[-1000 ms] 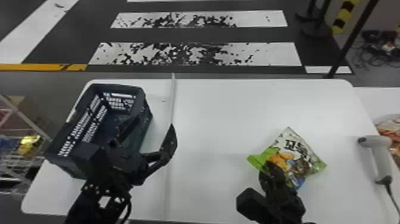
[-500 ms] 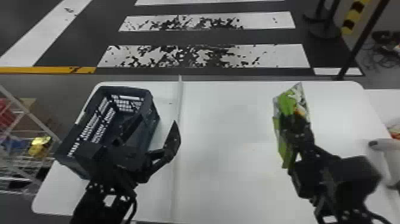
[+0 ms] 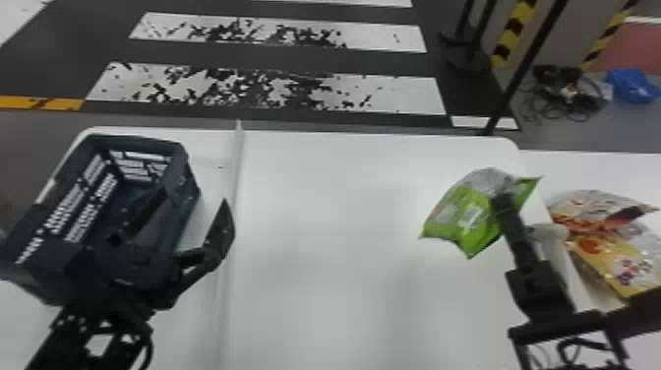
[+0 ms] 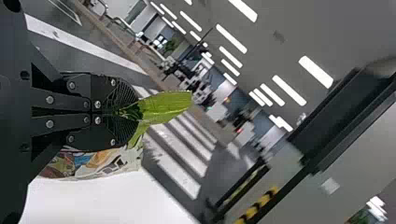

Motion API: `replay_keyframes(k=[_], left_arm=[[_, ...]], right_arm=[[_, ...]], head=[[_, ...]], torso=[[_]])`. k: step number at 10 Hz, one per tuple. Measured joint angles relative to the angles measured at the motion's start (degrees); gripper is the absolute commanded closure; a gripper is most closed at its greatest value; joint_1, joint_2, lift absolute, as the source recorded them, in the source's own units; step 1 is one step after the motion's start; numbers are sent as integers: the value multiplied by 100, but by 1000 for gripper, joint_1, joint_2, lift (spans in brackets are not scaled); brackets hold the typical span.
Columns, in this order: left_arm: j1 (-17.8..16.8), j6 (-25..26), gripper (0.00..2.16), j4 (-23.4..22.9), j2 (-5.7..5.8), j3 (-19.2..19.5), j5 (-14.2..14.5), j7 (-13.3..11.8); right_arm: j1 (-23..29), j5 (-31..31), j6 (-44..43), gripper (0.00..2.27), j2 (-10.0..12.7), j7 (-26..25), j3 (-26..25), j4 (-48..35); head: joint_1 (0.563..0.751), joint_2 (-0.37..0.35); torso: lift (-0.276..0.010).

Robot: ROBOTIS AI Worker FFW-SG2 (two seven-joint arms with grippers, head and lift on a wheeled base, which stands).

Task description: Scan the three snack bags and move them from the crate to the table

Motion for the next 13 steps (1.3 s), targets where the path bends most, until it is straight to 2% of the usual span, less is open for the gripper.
replay_keyframes(k=[1,2,3,4,5,6,7,8,9,11,13], left_arm=[[-47,-6,29,42,0,-61,-4,14],[-94,-7,29,85,-3,-127,-24,16],[-144,-7,29,128,-4,-197,-54,43],[-172,-7,29,152,-6,-236,-73,50],[-178,-7,29,157,-8,-249,-78,51],[-181,-7,29,157,-8,-254,-79,50],[-186,-7,29,156,-5,-254,-79,51],[-187,-7,29,148,-4,-255,-79,50],[-192,-7,29,139,-5,-261,-79,50],[-196,-7,29,125,-1,-265,-79,50],[-197,-3,29,123,0,-268,-79,47]], right_arm=[[-136,-353,676,2243,205,121,-354,438],[-202,-424,790,2223,258,141,-473,811],[-207,-285,662,1659,264,154,-497,997],[-150,-114,515,215,266,156,-519,1045],[-74,29,422,-2,267,105,-531,1022],[18,242,384,-2,269,-114,-528,915],[87,537,386,-2,269,-561,-470,758],[126,1157,433,-2,263,-1144,-345,531],[165,1856,485,90,244,-1599,-167,297],[288,2637,582,93,146,-2180,76,-136],[374,3170,784,107,-68,-2372,344,-574]], head=[[695,-123],[695,-142],[695,-163],[695,-184],[695,-193],[695,-203],[695,-212],[695,-218],[695,-216],[695,-213],[695,-192]], torso=[[-62],[-62],[-62],[-62],[-62],[-62],[-62],[-62],[-62],[-62],[-62]])
